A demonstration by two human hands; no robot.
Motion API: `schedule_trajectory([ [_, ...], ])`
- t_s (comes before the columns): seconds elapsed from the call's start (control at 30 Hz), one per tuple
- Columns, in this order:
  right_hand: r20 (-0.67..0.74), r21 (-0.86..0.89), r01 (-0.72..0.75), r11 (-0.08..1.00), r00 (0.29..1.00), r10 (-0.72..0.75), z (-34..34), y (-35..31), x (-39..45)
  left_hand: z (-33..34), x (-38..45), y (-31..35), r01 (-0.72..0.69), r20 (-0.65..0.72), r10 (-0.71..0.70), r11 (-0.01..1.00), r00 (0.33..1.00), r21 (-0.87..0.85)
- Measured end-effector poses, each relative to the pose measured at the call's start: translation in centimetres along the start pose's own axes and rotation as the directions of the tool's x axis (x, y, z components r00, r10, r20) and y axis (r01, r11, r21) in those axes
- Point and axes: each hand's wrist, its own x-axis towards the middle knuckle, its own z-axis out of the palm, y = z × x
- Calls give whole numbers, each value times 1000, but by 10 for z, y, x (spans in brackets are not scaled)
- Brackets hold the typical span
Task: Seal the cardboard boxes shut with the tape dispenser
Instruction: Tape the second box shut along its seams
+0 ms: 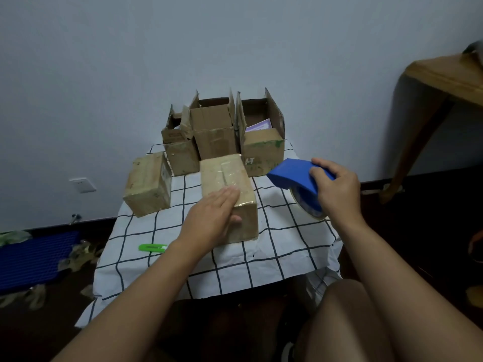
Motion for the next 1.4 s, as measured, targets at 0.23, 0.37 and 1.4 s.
schedule_trajectory([
  [0.23,9,94,-16,995,1000,15,23,-6,-2,-1,-11,-27,-54,78,53,998,996,11],
  [0.37,-10,107,-8,994,1000,9,33,-6,-4,3,-10,-3,171,72,-170,985,983,-7],
  [1.4,-42,288,-33,957,998,47,34,-34,-3,4,5,-36,210,83,-211,978,974,17],
])
